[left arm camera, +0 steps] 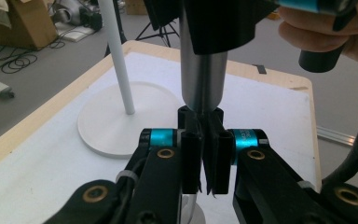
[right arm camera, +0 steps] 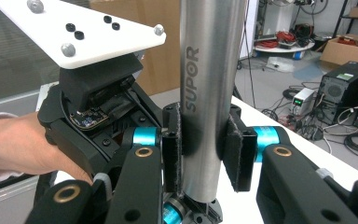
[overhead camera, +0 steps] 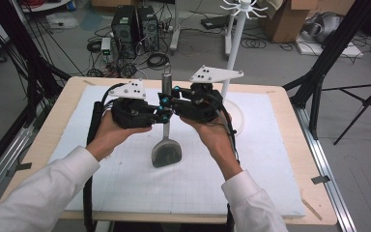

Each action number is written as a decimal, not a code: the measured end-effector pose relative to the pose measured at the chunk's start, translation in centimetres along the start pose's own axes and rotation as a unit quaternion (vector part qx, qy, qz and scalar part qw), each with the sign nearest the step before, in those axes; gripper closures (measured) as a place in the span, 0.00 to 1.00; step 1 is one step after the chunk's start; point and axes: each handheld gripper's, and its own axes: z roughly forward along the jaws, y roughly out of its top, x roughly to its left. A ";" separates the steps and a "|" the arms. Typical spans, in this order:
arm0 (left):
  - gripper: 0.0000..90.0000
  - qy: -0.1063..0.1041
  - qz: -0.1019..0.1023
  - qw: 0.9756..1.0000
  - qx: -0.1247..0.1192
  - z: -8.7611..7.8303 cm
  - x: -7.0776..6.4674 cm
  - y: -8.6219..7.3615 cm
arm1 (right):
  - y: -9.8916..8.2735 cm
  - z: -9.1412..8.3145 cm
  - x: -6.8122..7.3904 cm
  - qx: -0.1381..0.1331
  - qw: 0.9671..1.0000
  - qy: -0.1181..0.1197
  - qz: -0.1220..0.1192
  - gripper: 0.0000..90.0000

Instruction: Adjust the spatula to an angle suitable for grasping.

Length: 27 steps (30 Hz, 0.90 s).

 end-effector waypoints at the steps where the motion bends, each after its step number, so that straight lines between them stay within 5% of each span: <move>1: 0.90 0.002 0.002 1.000 0.000 0.0 0.0 0.0 | 0.0 0.0 0.0 0.001 1.000 0.000 0.001 0.80; 14: 0.51 -0.020 -0.001 1.000 0.000 -1.1 0.4 -1.3 | 0.0 -1.3 -0.7 0.005 1.000 -0.008 -0.003 0.80; 21: 0.16 0.014 0.000 1.000 -0.018 -2.4 0.3 -2.6 | -0.1 -2.4 -1.3 0.004 1.000 -0.020 -0.001 0.80; 27: 0.03 0.042 -0.002 0.999 -0.023 -3.7 0.5 -4.0 | -0.3 -3.4 -1.8 0.003 1.000 -0.028 0.002 0.80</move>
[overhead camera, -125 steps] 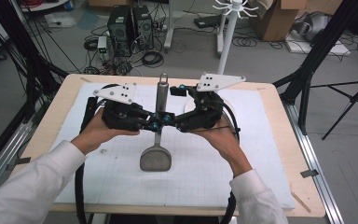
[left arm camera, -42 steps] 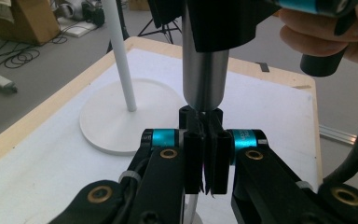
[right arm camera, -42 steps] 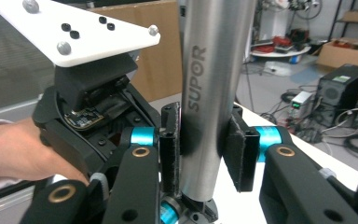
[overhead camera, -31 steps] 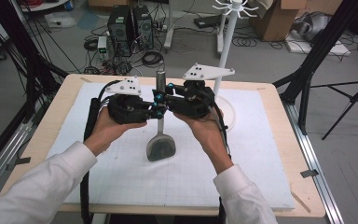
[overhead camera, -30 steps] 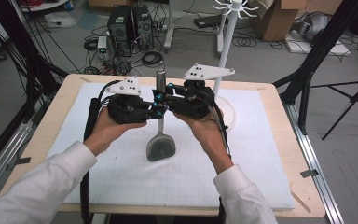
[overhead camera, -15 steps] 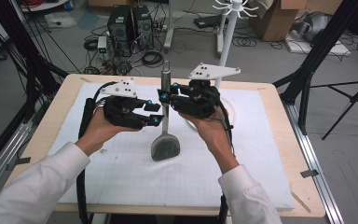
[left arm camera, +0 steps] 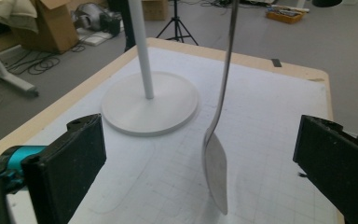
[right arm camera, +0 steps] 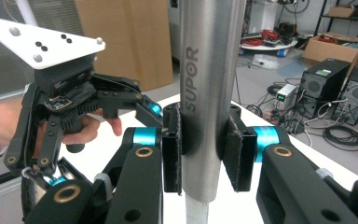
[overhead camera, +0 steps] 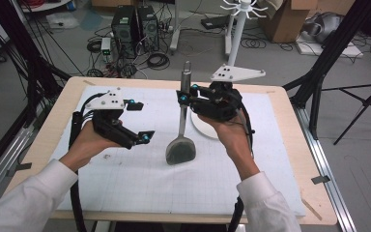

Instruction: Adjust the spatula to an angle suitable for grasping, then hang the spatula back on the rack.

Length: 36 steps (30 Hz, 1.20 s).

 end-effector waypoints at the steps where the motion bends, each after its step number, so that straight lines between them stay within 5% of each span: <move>1: 0.02 0.006 -0.002 1.000 -0.002 -0.3 0.1 -0.3 | 0.0 -0.1 -0.1 0.000 1.000 0.000 0.001 0.80; 15: 0.02 0.050 -0.017 0.998 -0.016 -2.9 0.7 -3.9 | -0.2 -2.8 -1.2 -0.003 1.000 -0.024 0.007 0.80; 36: 0.02 0.083 -0.026 0.995 -0.041 -3.9 1.1 -6.0 | -0.1 -4.2 -2.5 -0.006 0.999 -0.041 0.011 0.80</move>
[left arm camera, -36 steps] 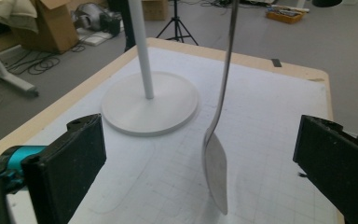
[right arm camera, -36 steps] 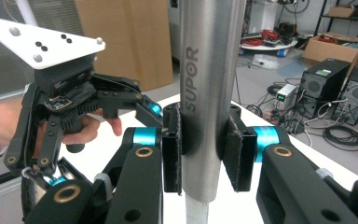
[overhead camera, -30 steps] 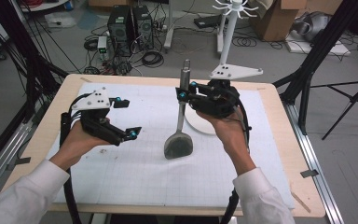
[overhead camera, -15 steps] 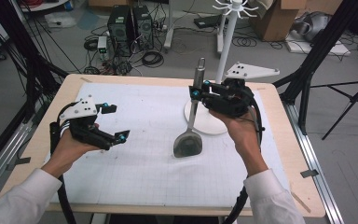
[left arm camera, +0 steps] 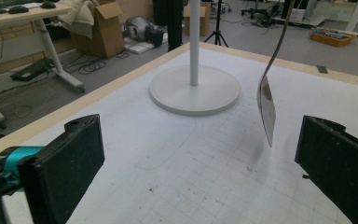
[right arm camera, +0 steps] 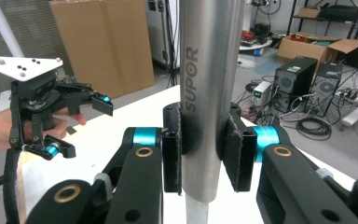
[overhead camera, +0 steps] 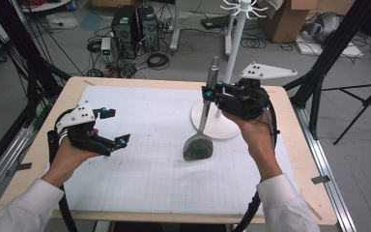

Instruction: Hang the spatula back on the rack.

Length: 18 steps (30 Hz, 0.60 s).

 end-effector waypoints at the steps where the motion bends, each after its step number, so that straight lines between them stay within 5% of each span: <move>1: 0.02 0.004 0.001 1.000 0.000 -0.1 0.0 -0.3 | 0.0 0.0 -0.1 0.001 1.000 -0.001 0.002 0.80; 18: 0.02 0.013 -0.017 1.000 -0.018 -1.2 0.2 -5.6 | 0.6 -0.7 -2.6 0.011 0.999 -0.039 0.013 0.80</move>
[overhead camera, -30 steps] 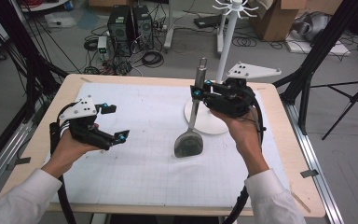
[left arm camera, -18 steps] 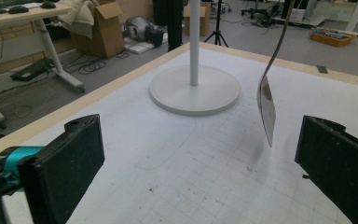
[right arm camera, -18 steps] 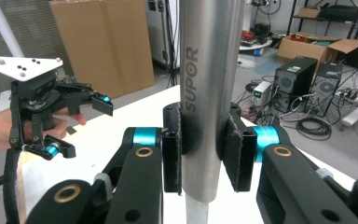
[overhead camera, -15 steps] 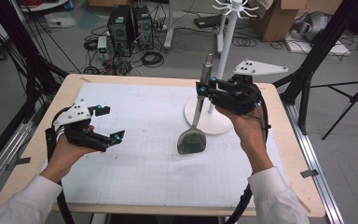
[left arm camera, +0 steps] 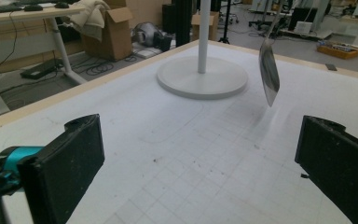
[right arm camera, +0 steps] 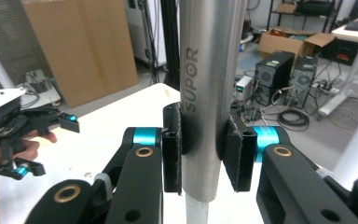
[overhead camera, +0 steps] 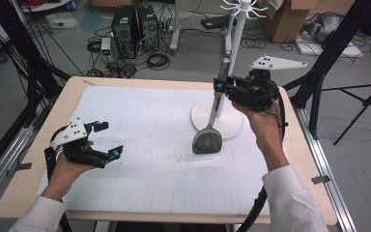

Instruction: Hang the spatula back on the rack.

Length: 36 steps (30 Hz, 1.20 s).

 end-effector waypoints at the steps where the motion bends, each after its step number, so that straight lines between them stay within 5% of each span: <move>1: 0.02 0.001 -0.003 1.000 0.001 0.0 0.0 -0.3 | 0.1 0.0 -0.2 0.000 1.000 -0.003 -0.003 0.80; 36: 0.02 0.013 -0.022 1.000 -0.013 -0.9 1.5 -1.8 | 4.0 -0.1 -5.7 0.008 0.997 -0.077 0.021 0.80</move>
